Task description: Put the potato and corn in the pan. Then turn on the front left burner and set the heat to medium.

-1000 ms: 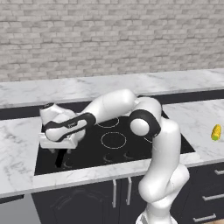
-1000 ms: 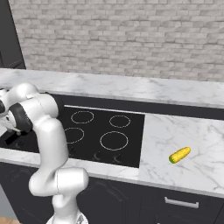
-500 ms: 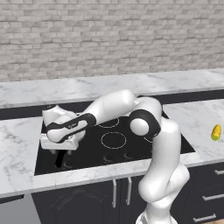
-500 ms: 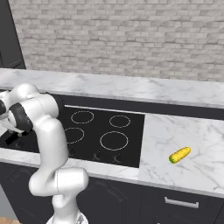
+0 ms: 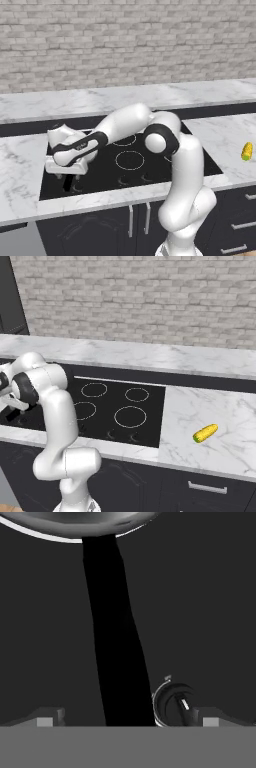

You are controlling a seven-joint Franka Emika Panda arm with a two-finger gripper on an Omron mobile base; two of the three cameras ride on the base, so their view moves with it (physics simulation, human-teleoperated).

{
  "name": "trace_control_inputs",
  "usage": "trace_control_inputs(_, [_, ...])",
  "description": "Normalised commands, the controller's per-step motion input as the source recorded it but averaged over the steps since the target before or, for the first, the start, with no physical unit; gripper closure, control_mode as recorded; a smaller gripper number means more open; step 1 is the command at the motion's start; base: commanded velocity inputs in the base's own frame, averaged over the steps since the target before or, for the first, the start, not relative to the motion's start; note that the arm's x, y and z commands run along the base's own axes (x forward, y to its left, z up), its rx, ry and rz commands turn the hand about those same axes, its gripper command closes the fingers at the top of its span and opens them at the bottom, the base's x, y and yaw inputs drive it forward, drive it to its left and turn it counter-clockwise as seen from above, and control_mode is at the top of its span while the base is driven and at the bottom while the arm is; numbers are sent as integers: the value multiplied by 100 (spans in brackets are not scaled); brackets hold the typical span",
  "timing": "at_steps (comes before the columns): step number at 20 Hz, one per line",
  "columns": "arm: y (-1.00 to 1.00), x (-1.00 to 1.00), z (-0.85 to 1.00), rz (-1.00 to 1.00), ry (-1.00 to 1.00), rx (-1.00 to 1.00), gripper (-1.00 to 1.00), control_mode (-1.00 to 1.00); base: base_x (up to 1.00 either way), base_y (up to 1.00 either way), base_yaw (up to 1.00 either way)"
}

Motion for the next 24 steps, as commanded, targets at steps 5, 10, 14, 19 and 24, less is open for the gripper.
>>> trace_control_inputs(5, [6,0,-5,0,0,0,-100,-100,0,0,0])
trace_control_inputs(10, [2,0,-7,0,-2,1,100,-100,0,0,0])
trace_control_inputs(14, [0,0,-9,0,-5,2,100,-100,0,0,0])
trace_control_inputs(19, [0,0,-4,0,-3,0,100,-100,0,0,0])
trace_control_inputs(24, [10,3,0,0,0,0,100,-100,0,0,0])
